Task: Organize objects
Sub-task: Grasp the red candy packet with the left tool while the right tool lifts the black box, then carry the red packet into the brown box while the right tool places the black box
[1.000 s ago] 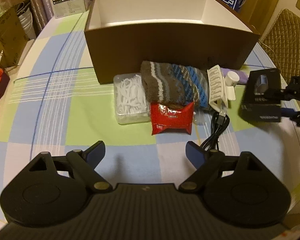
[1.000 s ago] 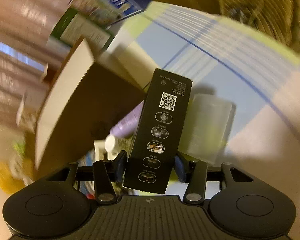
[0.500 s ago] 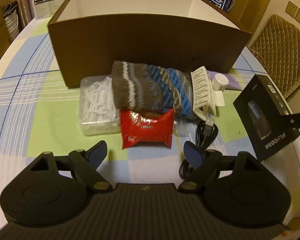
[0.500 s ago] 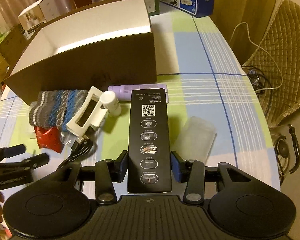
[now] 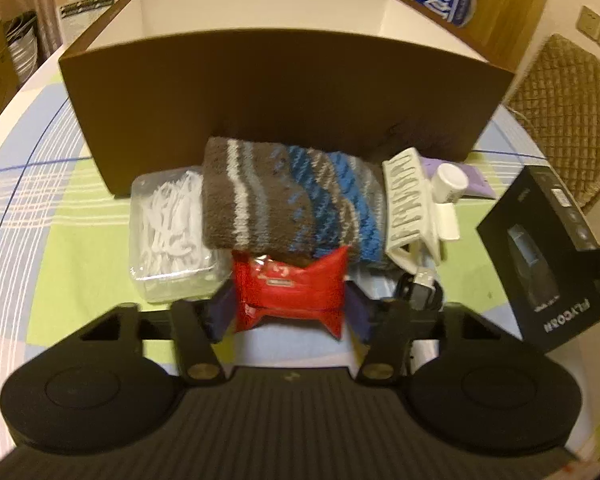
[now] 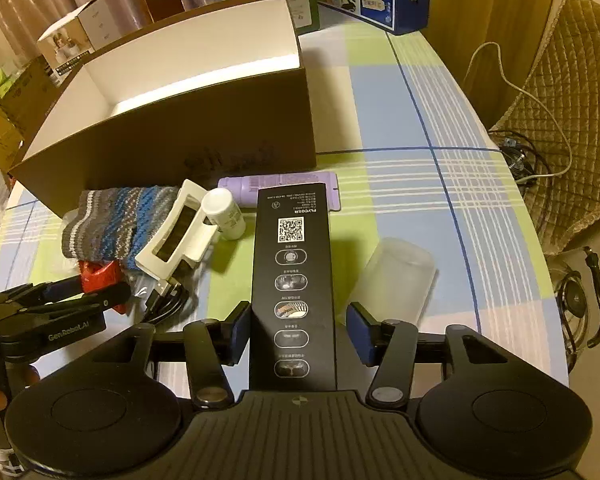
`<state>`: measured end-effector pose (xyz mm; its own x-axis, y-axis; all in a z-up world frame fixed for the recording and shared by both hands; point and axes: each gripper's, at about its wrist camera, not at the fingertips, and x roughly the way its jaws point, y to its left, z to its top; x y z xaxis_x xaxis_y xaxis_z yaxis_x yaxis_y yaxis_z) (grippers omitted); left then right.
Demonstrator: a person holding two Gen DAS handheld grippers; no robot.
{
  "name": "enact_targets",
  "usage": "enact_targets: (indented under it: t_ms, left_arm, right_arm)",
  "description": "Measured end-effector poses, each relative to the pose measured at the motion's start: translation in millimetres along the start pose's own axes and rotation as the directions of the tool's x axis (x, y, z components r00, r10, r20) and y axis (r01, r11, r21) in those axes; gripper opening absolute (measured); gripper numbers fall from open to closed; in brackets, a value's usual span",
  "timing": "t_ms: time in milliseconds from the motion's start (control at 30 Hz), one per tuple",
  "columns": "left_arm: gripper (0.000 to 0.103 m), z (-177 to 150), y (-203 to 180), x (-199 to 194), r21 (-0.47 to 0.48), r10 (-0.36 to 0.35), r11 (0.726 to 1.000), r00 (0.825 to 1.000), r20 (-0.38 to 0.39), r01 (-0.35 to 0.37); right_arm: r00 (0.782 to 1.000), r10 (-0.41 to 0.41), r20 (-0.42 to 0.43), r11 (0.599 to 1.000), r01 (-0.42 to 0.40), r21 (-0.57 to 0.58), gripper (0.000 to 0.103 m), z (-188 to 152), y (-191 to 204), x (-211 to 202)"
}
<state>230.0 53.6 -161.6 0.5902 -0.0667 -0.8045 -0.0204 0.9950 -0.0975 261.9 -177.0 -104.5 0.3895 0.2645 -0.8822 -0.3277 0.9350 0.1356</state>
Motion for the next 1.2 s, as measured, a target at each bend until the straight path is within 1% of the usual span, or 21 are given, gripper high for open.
enact_targets:
  t_ms: [33, 100, 200, 333, 367, 467, 500, 533, 567, 600, 667, 833, 967, 1100, 1200]
  left_arm:
    - [0.046, -0.6, -0.5, -0.6, 0.007, 0.003, 1.000, 1.000, -0.001, -0.003]
    - [0.044, -2.5, 0.4, -2.6, 0.016, 0.005, 1.000, 1.000, -0.006, -0.005]
    - [0.043, -5.9, 4.5, -8.9, 0.013, 0.005, 1.000, 1.000, -0.008, -0.005]
    - [0.043, -10.2, 10.5, -19.9, 0.010, 0.012, 1.000, 1.000, -0.013, -0.012]
    - [0.043, -11.2, 12.3, -23.0, 0.009, 0.014, 1.000, 1.000, -0.015, -0.014]
    - [0.042, -12.8, 16.8, -31.5, 0.008, 0.025, 1.000, 1.000, -0.018, -0.025]
    - [0.042, -12.7, 18.5, -34.8, 0.005, 0.029, 1.000, 0.999, -0.017, -0.029]
    - [0.042, -12.5, 19.9, -37.4, 0.003, 0.031, 1.000, 0.999, -0.016, -0.031]
    - [0.042, -11.8, 21.2, -40.6, 0.001, 0.031, 1.000, 0.999, -0.015, -0.031]
    - [0.042, -11.2, 21.9, -43.4, -0.001, 0.033, 0.999, 0.999, -0.011, -0.033]
    - [0.042, -8.8, 23.4, -49.7, 0.000, 0.035, 0.999, 0.999, -0.003, -0.035]
    - [0.042, 4.3, 22.4, -62.8, 0.008, 0.023, 1.000, 1.000, 0.018, -0.023]
    - [0.042, 21.2, 20.0, -72.3, 0.016, 0.010, 1.000, 0.999, 0.050, -0.011]
    - [0.042, 47.4, 20.3, -79.8, 0.011, -0.014, 1.000, 0.996, 0.090, 0.013]
    - [0.043, 71.1, 21.1, -83.3, 0.021, -0.013, 1.000, 0.990, 0.137, 0.010]
  right_arm:
    - [1.000, 0.003, 0.001, 1.000, -0.003, 0.000, 0.051, 0.1, 0.2, 0.1]
    - [1.000, 0.007, 0.003, 1.000, -0.007, -0.004, 0.055, 0.5, 0.9, 0.7]
    - [1.000, 0.009, 0.006, 1.000, -0.009, -0.016, 0.060, 1.5, 2.9, 3.3]
    - [1.000, 0.003, 0.014, 0.999, -0.002, -0.036, 0.060, 6.6, 5.7, 9.9]
    - [1.000, 0.007, 0.004, 0.998, -0.007, -0.062, 0.060, 8.0, 6.5, 12.3]
    - [1.000, -0.009, 0.004, 0.997, 0.009, -0.081, 0.060, 10.8, 8.2, 20.4]
    - [1.000, -0.015, 0.000, 0.996, 0.015, -0.090, 0.058, 10.9, 8.8, 22.8]
    - [1.000, -0.019, 0.000, 0.995, 0.018, -0.100, 0.051, 10.6, 9.4, 24.2]
    - [1.000, -0.019, 0.002, 0.994, 0.019, -0.112, 0.042, 9.9, 10.2, 24.5]
    - [1.000, -0.031, 0.005, 0.992, 0.031, -0.121, 0.041, 9.3, 11.0, 24.2]
    - [1.000, -0.029, 0.002, 0.991, 0.029, -0.131, 0.041, 8.4, 11.2, 23.0]
    - [1.000, 0.019, 0.017, 0.992, -0.016, -0.128, 0.040, 10.0, 11.3, 7.0]
    - [0.994, 0.093, 0.057, 0.987, -0.085, -0.133, 0.040, 21.1, 15.7, -19.5]
    - [0.979, 0.164, 0.118, 0.977, -0.145, -0.155, 0.040, 42.4, 24.6, -45.1]
    - [0.963, 0.215, 0.163, 0.968, -0.188, -0.166, 0.040, 64.7, 32.4, -57.9]
